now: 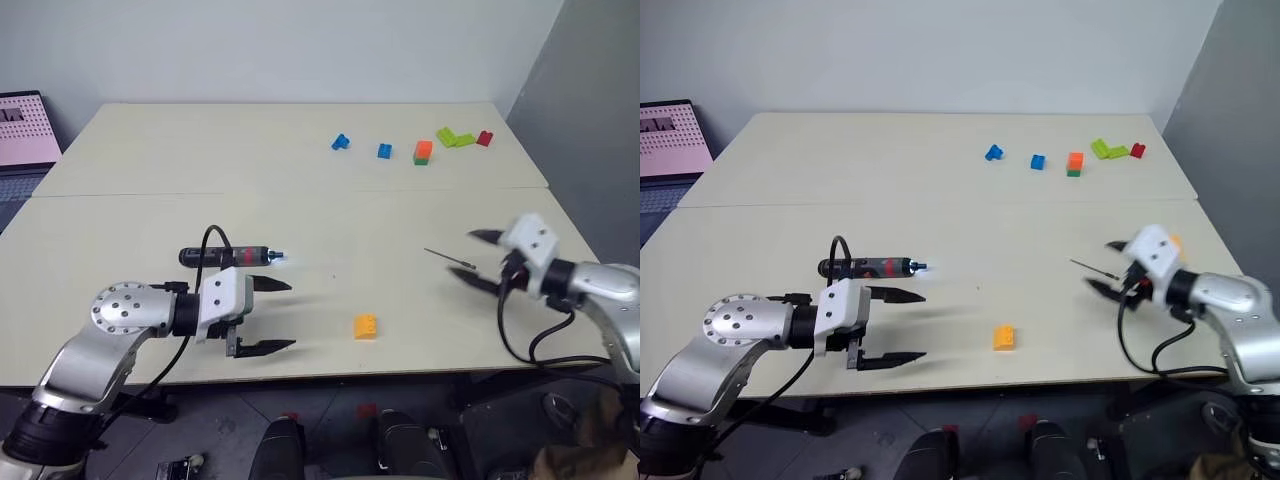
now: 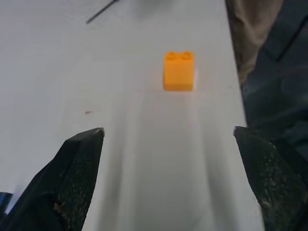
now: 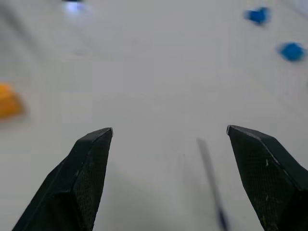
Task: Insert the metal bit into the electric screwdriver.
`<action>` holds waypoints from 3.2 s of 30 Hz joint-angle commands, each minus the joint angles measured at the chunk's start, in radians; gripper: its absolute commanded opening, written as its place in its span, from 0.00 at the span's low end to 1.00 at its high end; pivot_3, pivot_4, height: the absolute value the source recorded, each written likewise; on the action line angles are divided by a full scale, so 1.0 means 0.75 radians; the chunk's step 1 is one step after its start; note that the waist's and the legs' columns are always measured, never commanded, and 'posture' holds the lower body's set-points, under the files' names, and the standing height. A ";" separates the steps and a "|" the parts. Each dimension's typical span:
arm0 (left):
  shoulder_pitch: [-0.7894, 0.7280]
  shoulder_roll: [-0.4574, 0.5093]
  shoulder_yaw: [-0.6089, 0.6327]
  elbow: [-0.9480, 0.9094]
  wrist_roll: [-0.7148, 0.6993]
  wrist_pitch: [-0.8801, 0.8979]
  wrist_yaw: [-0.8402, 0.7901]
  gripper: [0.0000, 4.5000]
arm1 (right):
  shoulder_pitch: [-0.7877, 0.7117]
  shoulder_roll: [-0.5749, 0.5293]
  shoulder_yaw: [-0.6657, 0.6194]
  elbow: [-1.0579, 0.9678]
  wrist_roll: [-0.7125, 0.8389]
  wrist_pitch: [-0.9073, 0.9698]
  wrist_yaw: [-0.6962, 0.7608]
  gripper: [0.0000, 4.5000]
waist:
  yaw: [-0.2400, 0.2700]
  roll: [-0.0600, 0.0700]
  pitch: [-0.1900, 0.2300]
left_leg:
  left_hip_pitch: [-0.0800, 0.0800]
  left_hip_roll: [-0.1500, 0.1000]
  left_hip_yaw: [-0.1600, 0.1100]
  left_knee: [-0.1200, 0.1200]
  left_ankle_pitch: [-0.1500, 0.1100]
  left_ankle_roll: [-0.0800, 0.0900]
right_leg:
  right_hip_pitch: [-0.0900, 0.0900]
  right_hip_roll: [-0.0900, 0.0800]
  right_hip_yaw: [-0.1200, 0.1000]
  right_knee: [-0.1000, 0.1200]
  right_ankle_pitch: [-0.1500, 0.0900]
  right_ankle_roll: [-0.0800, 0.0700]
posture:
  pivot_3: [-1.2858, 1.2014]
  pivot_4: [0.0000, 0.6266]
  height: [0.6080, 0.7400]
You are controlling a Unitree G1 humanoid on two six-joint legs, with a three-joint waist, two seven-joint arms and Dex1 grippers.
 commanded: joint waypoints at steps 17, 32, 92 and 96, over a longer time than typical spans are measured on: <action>0.124 -0.012 0.030 -0.231 -0.019 0.054 0.115 1.00 | -0.230 0.268 0.440 0.194 -0.149 -0.077 0.204 0.79 | 0.016 -0.001 0.000 | -0.002 0.000 0.000 0.000 0.000 0.000 | -0.002 0.000 -0.002 0.000 0.000 0.000 | 0.52 0.24 1.00; -0.001 -0.113 -0.038 -0.154 -0.071 0.056 0.084 1.00 | -0.056 0.170 0.154 0.040 -0.095 -0.018 0.049 0.32 | 0.023 -0.001 0.000 | -0.003 -0.001 -0.001 0.000 0.000 0.000 | -0.001 0.000 -0.002 0.000 0.000 0.000 | 0.52 0.24 1.00; -0.899 0.020 -0.243 0.732 0.408 -0.086 -0.150 1.00 | 0.162 -0.187 -0.390 -0.555 0.547 0.563 -0.180 0.99 | 0.024 -0.003 0.002 | -0.007 -0.003 -0.005 0.001 0.000 0.000 | 0.000 0.000 -0.005 -0.005 0.000 0.001 | 0.52 0.24 1.00; -1.003 0.017 -0.331 0.868 0.521 -0.113 -0.218 1.00 | 0.124 -0.170 -0.330 -0.567 0.547 0.563 -0.202 0.99 | 0.023 -0.003 0.002 | -0.009 -0.003 -0.005 0.000 0.000 0.000 | -0.002 0.000 -0.005 -0.005 0.000 0.001 | 0.52 0.24 1.00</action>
